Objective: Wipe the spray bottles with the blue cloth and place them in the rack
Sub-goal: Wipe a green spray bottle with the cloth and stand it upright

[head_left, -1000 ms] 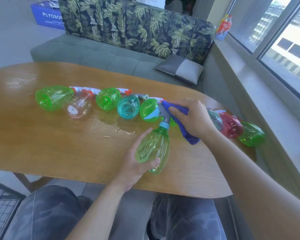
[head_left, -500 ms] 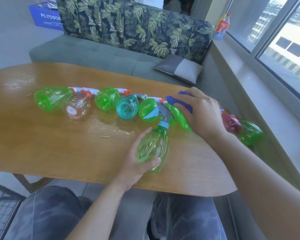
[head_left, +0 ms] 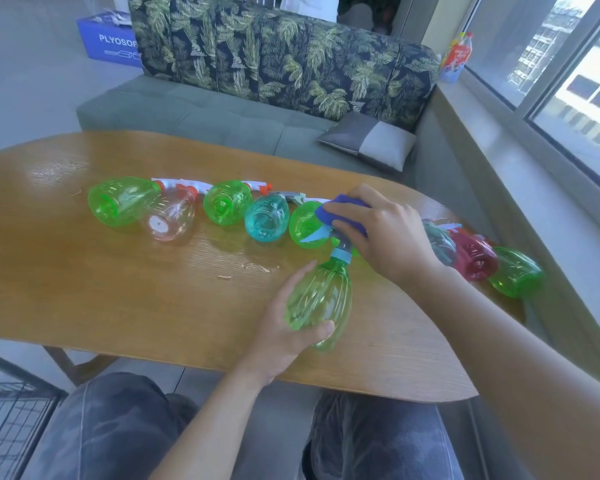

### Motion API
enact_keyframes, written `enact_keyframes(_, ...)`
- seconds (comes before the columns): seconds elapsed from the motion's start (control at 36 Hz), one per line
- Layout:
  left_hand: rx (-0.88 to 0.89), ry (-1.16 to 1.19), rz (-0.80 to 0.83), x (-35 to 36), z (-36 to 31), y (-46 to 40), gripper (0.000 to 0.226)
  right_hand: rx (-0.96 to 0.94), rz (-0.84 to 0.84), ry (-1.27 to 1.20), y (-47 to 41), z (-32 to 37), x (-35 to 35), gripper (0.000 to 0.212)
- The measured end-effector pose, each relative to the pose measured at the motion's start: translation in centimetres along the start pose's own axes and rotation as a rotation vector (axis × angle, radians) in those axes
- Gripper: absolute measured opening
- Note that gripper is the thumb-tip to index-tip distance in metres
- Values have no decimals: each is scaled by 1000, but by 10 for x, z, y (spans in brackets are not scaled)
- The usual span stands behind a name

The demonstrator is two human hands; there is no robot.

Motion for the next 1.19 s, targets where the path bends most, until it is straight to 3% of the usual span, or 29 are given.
enact_keyframes(0.19, 16, 63, -36, -2, -3, 2, 93, 321, -157, -34, 27, -24, -5, 24)
enact_keyframes(0.31, 24, 99, -83, -6, -4, 1, 94, 616, -269, -399, 81, -19, 2, 23)
enact_keyframes(0.47, -14, 181, -108, -8, 2, -1, 92, 1023, -250, -1005, 162, 6, 57, 26)
enact_keyframes(0.72, -35, 147, -110, -7, 7, -1, 81, 953, -233, -1062, 170, 24, 59, 27)
enact_keyframes(0.97, -3, 91, -81, 0, -2, -1, 90, 947, -245, -1077, 170, 23, 57, 28)
enact_keyframes(1.19, -32, 121, -109, 0, -2, 0, 69, 966, -255, -1082, 171, 21, 56, 28)
Point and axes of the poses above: each hand's wrist, its own y-axis away from the middle knuckle, its own x-axis out of the palm, z = x × y, the point moved 7 cm from there along -y, towards the middle knuckle, and after that the axes turned 3 degrees about -z, right-handed, at the moved point
